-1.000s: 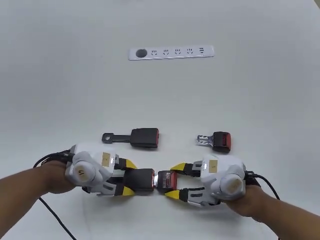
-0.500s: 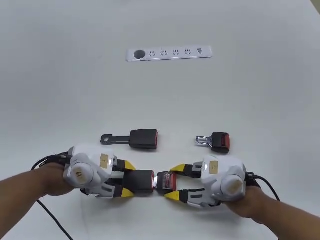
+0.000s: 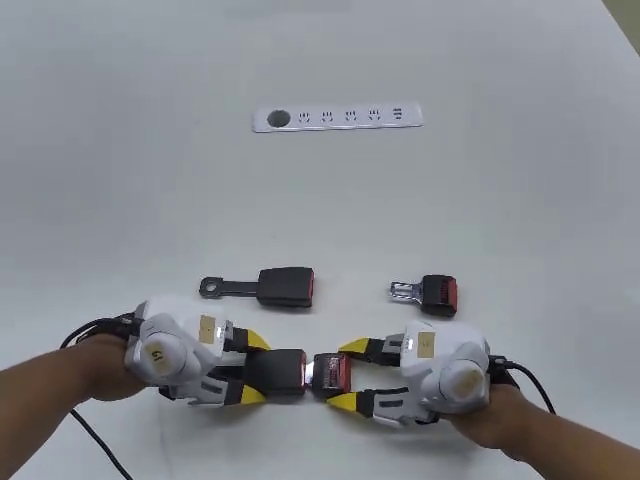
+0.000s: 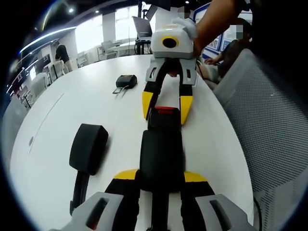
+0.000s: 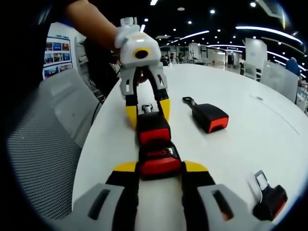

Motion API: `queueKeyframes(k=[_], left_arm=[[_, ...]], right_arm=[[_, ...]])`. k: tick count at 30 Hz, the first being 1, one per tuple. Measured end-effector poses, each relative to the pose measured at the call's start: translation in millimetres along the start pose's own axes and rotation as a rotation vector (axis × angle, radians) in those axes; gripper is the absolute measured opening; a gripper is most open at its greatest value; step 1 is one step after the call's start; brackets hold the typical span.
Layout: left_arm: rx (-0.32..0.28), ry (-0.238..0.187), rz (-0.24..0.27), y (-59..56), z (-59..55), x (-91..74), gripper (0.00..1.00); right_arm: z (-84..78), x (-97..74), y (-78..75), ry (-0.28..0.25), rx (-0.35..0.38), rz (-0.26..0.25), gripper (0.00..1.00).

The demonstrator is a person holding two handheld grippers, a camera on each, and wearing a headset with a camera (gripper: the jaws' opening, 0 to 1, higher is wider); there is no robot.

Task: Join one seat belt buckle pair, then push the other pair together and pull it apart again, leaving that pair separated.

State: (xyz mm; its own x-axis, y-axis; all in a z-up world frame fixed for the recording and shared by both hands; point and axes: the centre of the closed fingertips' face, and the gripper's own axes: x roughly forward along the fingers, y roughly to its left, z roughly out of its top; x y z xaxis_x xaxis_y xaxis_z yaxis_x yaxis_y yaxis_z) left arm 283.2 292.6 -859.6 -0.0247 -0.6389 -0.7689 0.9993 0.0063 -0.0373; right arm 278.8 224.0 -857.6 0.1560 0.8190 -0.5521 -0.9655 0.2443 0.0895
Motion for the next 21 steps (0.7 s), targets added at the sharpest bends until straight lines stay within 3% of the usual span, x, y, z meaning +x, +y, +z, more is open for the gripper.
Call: queueKeyframes(k=[3,5,7,9,10,11,13,15,21], left_arm=[[0.007,0.022,-0.005,-0.4,1.1,0.6,0.34],[0.002,0.031,-0.003,-0.4,0.8,0.6,0.35],[-0.093,0.024,0.000,-2.5,1.0,0.3,0.48],[-0.162,0.009,0.008,-3.4,4.1,-2.8,0.65],[-0.147,0.004,0.012,-2.9,3.7,-6.3,0.70],[-0.153,-0.011,0.024,-2.9,4.6,-10.7,0.71],[-0.192,-0.030,0.048,-2.0,6.8,-16.6,0.71],[-0.195,-0.065,0.069,1.3,10.9,-24.0,0.75],[-0.155,-0.064,0.129,18.5,17.7,-38.4,0.77]], right_arm=[[0.4,-2.3,0.7,0.004,0.026,-0.002,0.36],[-6.0,-6.4,-2.1,0.054,-0.030,-0.036,0.37],[-5.5,-9.0,-2.0,0.050,-0.024,-0.055,0.41],[-0.3,-13.6,0.4,0.010,0.055,-0.047,0.56],[1.1,-18.3,-3.1,-0.006,0.088,-0.063,0.63],[0.5,-23.2,-9.3,-0.003,0.082,-0.096,0.71],[0.9,-29.5,-14.1,-0.011,0.098,-0.118,0.78],[3.6,-39.0,-19.0,-0.035,0.123,-0.142,0.81],[7.4,-58.8,-30.7,-0.029,0.098,-0.157,0.80]])
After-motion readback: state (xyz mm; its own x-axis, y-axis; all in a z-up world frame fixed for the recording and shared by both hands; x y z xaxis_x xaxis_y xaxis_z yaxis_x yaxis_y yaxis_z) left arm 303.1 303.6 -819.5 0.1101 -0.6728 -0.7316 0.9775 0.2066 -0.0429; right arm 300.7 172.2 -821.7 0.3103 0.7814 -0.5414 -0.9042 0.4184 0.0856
